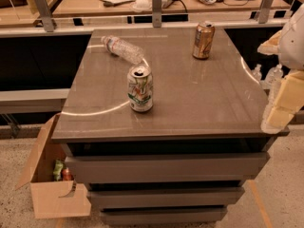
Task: Move orange can near water bottle
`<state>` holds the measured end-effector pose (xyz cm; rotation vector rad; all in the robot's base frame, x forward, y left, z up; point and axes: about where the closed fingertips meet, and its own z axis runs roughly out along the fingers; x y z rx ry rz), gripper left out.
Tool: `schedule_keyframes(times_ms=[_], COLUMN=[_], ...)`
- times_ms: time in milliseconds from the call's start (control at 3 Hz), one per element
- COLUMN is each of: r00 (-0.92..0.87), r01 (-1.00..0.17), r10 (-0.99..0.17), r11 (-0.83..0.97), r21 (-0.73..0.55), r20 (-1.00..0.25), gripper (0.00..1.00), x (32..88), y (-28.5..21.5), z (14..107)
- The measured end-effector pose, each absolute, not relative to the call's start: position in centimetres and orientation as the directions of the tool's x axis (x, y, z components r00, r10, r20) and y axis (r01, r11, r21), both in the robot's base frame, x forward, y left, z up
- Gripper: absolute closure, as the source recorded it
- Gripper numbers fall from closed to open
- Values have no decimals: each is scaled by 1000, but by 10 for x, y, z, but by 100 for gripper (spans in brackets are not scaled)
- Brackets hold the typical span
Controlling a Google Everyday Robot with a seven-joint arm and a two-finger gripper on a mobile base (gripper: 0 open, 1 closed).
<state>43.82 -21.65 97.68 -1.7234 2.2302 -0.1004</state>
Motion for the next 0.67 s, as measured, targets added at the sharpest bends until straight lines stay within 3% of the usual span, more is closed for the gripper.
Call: schedule_keyframes(times_ms=[667], r00=[-255], r01=[-908], r10=[-928], r11=[326], r21=[-262], r20=[-273], gripper=[0], x=[452], y=[-221], z=[978])
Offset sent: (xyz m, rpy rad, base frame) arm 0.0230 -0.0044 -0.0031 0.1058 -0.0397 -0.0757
